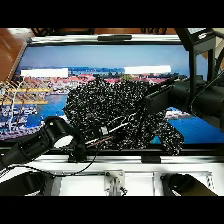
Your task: Fold the shirts.
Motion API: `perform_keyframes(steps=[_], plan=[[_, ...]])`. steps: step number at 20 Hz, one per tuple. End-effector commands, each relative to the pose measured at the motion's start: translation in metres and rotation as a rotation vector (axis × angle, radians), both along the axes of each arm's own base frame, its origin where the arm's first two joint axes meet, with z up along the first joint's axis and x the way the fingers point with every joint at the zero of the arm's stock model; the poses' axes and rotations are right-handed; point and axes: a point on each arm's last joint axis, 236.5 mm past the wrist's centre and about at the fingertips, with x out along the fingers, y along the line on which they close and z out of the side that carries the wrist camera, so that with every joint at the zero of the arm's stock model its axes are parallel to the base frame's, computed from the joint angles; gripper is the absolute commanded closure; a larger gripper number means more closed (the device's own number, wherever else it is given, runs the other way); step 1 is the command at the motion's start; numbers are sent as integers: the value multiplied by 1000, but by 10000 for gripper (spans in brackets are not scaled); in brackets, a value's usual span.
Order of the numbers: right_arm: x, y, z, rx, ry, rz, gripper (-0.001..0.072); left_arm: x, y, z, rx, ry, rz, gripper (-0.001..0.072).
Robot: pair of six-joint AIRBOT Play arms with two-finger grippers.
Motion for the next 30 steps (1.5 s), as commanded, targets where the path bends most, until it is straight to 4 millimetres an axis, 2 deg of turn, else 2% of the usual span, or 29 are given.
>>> perform_keyframes(steps=[1,5,7,11,13,18,24,27,30], plan=[[5,1,6,10,-30,-4,652,-1,21,1,89,3,-75,661],[5,13,13,61,-48,26,653,1,-20,-1,-34,-67,-170,662],[0,21,14,88,-34,49,653,6,-45,0,-113,-121,-164,662],[-10,32,11,125,8,89,653,43,-89,19,-318,-239,-12,663],[-12,35,11,136,17,98,653,54,-94,26,-372,-222,57,663],[-16,40,10,154,31,113,653,72,-94,31,-453,-158,200,663],[-20,45,11,176,47,126,652,43,-98,20,-410,-82,118,662],[-21,45,9,179,62,121,652,46,-100,21,-420,-83,158,662],[-27,50,7,209,94,128,651,54,-96,21,-426,-69,276,662]])
